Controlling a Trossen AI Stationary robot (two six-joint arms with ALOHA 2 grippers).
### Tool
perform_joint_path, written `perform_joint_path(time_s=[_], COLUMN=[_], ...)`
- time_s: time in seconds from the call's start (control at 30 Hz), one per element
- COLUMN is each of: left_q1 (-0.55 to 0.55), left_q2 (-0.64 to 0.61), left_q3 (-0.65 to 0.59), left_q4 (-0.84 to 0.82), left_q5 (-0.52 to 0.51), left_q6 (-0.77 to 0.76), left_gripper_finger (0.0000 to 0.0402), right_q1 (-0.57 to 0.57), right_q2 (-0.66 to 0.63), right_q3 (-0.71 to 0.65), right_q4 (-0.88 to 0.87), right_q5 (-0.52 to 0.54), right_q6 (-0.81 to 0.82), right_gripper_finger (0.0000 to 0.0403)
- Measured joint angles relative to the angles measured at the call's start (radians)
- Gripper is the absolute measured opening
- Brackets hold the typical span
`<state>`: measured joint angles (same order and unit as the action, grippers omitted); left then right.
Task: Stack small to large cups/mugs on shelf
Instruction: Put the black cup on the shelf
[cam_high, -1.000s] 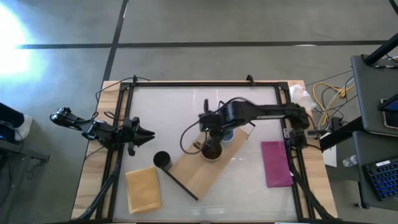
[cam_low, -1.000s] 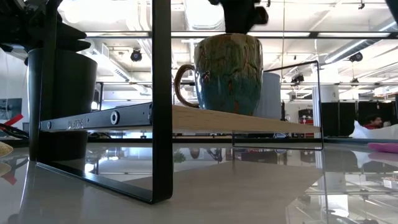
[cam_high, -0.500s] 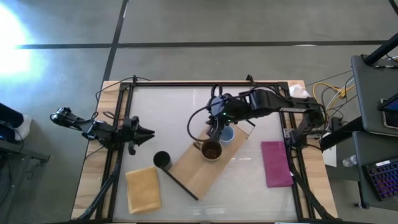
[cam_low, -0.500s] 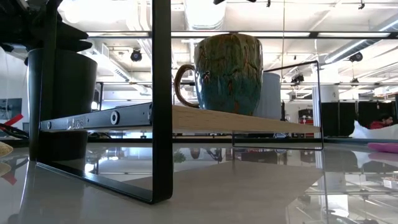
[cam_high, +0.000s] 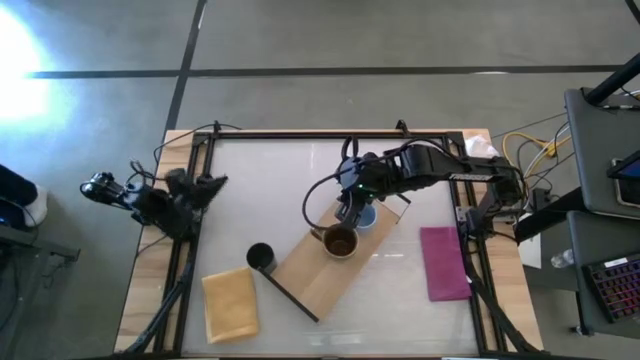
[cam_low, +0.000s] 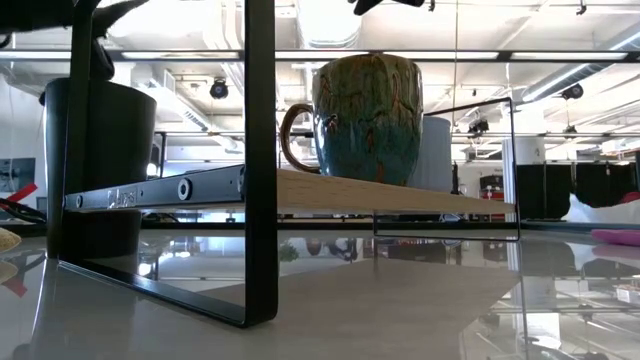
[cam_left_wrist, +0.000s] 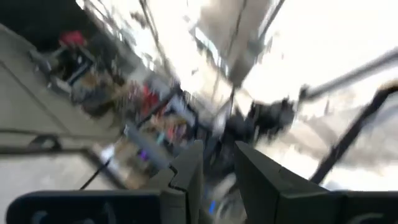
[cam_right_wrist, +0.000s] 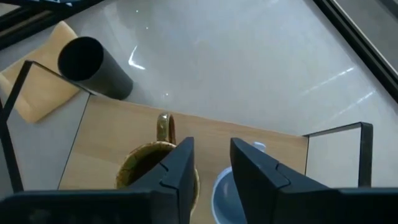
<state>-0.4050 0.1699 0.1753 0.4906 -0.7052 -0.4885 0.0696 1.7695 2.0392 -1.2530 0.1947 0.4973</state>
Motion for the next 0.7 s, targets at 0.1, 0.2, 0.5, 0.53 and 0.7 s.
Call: perform_joint_path(time_s=[0.1, 0.2, 0.5, 0.53, 0.7], left_q1=[0.000, -0.001, -0.001, -0.001, -0.001], left_q2=[0.025, 0.053, 0.306, 0.350, 0.544], left_q3=[0.001, 0.045, 0.488, 0.530, 0.695], left_q4=[0.159, 0.129, -1.030, -1.103, -1.302], left_q5=[-0.006, 0.032, 0.100, 0.109, 0.246], left_q6=[0.037, 0.102, -0.357, -0.366, -0.362], left_gripper_finger=[0.0077, 0.0077, 0.0077, 0.0077, 0.0077], right_q1=[-0.006, -0.012, -0.035, -0.037, -0.052], right_q2=[0.000, 0.000, 0.000, -0.001, -0.037], right_q3=[0.000, 0.000, 0.000, -0.002, -0.006], right_q4=[0.000, -0.021, -0.320, -0.326, -0.312], right_q5=[0.001, 0.006, 0.125, 0.140, 0.147], right_q6=[0.000, 0.005, 0.066, 0.071, 0.096], right_gripper_finger=[0.0093, 0.0095, 0.0152, 0.0160, 0.0201])
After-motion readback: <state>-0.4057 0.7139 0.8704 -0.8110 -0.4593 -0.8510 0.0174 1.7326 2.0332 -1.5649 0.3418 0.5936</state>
